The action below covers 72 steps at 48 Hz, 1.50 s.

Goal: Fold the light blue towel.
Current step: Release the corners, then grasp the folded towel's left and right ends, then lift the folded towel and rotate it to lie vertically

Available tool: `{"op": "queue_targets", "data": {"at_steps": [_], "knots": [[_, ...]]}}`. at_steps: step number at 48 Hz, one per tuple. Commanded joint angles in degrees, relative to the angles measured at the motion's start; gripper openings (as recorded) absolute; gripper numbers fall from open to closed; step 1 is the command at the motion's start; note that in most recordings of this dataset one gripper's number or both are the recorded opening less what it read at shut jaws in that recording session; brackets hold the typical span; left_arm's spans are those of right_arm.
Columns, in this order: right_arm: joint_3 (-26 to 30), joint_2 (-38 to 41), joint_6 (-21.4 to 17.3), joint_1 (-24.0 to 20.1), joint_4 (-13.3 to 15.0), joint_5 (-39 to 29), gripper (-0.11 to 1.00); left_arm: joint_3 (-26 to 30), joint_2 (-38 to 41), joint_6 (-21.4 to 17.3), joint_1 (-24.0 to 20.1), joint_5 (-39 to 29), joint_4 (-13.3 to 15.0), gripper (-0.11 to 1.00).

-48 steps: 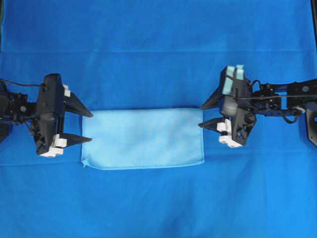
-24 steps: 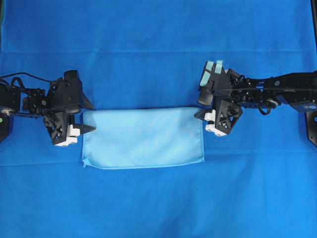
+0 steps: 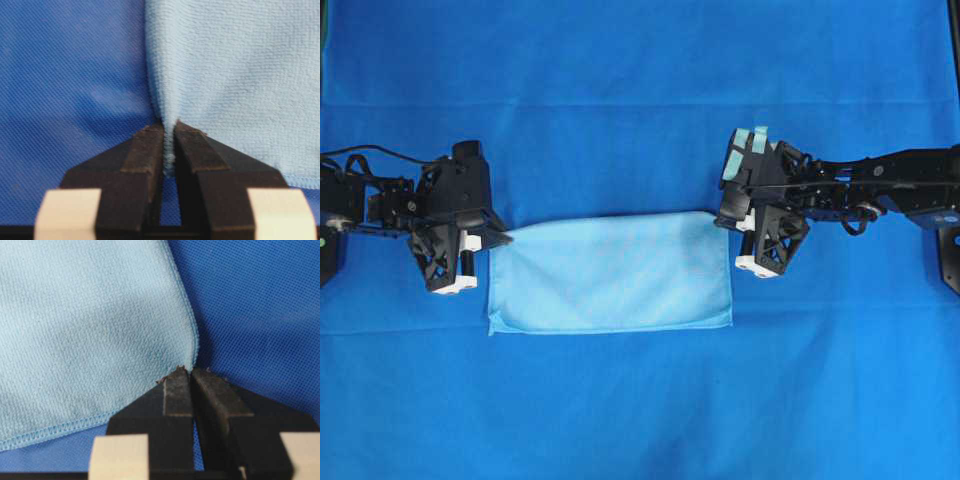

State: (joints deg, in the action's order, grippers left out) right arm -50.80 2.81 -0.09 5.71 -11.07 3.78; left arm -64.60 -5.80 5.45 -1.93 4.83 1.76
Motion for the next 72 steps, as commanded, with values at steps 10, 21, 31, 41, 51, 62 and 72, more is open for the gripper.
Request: {"op": "queue_targets", "data": {"at_steps": [10,21,31,41,51,62,72], "knots": [[1.14,-1.14,0.00,-0.09,0.62,-0.26,0.02,0.18,-0.79,0.88,-0.88,-1.67,-0.09,0.02],[1.85,-9.23,0.00,-0.09,0.79,-5.98,0.02,4.39,-8.53,0.35,-0.97,-11.43,-0.09,0.02],[2.46,-18.46,0.00,-0.26,1.49,-11.60,0.02,7.91,-18.54,0.35,-0.97,-21.53,-0.09,0.02],[1.23,-25.93,0.00,-1.14,1.58,-13.71,0.02,7.56,-26.98,0.26,-0.97,-23.12,-0.09,0.02],[0.00,-28.30,0.00,-1.32,1.67,-12.92,0.02,6.59,-29.00,0.26,-0.97,-22.68,-0.09,0.02],[0.44,-27.42,0.00,2.37,1.67,-10.63,0.02,7.56,-26.72,0.18,-0.26,-18.98,-0.09,0.02],[3.60,-23.29,0.35,10.02,3.08,-9.40,0.02,10.28,-21.36,-0.62,2.99,-12.66,-0.18,0.02]]}}
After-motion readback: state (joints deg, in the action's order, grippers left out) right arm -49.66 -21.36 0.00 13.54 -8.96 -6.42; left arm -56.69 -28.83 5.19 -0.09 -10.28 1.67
